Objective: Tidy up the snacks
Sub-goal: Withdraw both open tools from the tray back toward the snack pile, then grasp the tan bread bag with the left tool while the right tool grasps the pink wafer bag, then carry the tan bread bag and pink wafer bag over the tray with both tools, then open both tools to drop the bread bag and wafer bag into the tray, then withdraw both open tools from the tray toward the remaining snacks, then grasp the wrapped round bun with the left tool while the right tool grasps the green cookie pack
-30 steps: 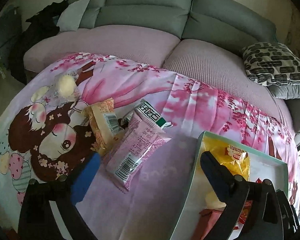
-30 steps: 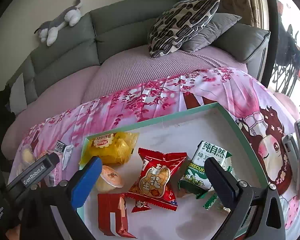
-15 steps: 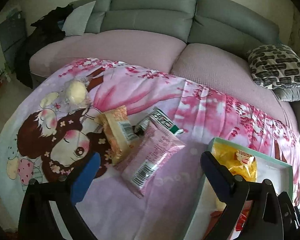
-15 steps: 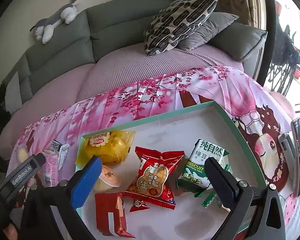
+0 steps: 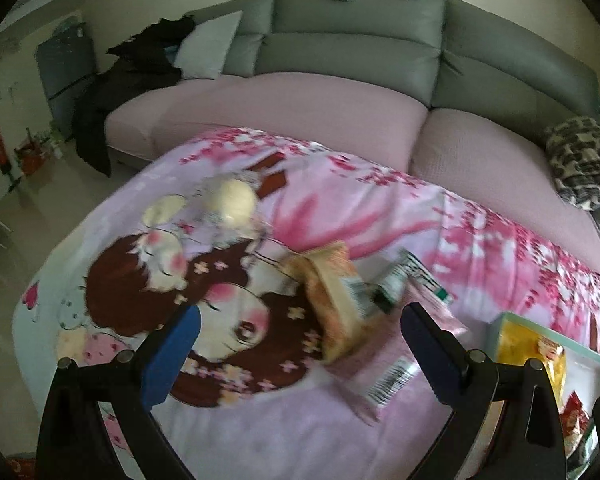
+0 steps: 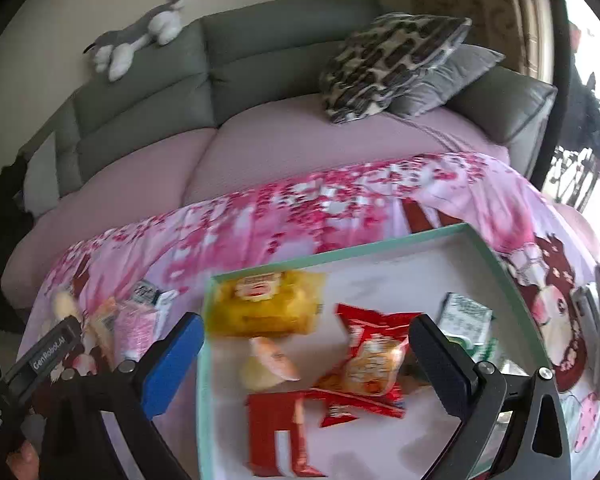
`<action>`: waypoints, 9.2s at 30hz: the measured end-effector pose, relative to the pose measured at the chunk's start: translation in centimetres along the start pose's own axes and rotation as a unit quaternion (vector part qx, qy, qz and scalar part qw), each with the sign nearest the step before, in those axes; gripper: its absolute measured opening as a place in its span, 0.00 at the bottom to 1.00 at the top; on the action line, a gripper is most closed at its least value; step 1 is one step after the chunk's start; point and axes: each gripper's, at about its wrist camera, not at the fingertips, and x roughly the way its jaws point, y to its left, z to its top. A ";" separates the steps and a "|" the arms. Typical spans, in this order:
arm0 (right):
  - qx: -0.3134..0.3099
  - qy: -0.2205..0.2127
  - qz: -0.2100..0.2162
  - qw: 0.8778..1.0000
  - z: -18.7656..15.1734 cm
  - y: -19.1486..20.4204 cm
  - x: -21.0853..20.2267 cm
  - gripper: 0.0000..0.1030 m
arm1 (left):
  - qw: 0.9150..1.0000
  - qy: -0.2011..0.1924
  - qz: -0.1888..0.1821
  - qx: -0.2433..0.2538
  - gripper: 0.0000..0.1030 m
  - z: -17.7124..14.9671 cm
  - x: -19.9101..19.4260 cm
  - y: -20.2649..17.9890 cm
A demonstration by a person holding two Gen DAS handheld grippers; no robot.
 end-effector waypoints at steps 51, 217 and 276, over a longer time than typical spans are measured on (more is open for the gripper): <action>-0.029 0.048 0.106 0.993 -4.2 14.5 7.9 0.89 | 0.988 0.082 -0.096 -0.085 0.97 3.0 8.7 11.4; 0.163 0.014 0.006 0.987 -1.1 -9.2 0.3 0.46 | 0.922 0.077 -0.302 0.232 0.40 -6.1 -4.7 -14.6; -0.067 0.099 0.071 0.990 -0.3 17.8 13.0 1.00 | 0.983 0.128 -0.130 0.023 0.78 9.5 14.1 10.5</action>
